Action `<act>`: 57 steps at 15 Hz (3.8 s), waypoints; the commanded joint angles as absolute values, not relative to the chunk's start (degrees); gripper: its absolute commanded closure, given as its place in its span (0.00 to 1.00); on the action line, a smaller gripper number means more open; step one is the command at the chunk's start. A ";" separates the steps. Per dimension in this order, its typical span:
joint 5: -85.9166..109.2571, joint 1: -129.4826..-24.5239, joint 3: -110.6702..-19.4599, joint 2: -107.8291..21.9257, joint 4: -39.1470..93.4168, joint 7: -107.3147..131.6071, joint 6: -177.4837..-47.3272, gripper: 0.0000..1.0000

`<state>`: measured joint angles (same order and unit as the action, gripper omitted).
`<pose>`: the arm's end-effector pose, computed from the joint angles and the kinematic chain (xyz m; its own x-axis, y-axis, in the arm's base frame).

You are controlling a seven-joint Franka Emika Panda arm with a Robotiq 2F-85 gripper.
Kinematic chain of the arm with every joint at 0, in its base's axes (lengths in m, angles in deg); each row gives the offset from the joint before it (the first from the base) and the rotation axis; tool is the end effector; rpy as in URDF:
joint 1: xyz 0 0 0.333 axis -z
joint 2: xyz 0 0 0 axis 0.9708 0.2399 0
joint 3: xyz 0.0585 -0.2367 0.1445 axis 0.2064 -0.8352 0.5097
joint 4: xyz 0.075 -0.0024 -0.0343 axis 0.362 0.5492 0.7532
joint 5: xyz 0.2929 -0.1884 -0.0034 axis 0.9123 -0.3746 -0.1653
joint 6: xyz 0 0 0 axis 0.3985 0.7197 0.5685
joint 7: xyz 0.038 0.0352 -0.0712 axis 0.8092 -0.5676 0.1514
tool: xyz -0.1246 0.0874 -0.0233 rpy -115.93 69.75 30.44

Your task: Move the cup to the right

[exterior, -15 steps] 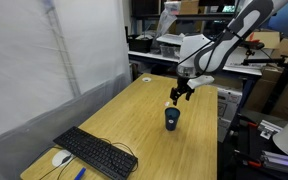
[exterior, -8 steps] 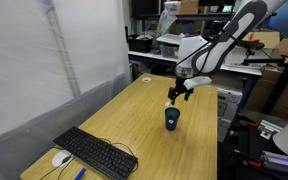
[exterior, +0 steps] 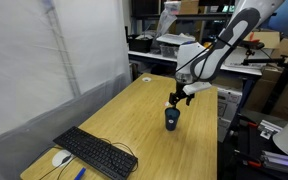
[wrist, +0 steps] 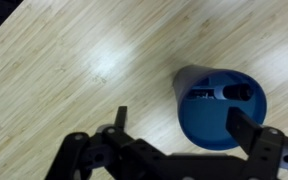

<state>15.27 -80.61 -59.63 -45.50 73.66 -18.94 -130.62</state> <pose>0.4610 0.0487 0.1709 0.8628 -0.5055 -0.0077 -0.5056 -0.8627 -0.0086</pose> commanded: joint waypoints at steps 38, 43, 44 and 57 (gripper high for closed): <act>19.53 -86.73 -64.32 -39.56 71.40 -27.09 -137.36 0.99; 18.52 -85.79 -67.51 -43.71 74.19 -27.75 -138.45 0.99; 18.64 -85.09 -68.22 -44.81 74.89 -27.46 -138.48 0.99; 33.15 -68.77 -71.03 -48.01 74.90 -16.22 -134.43 0.99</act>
<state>28.22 -71.34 -72.14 -48.70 76.39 -19.65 -136.49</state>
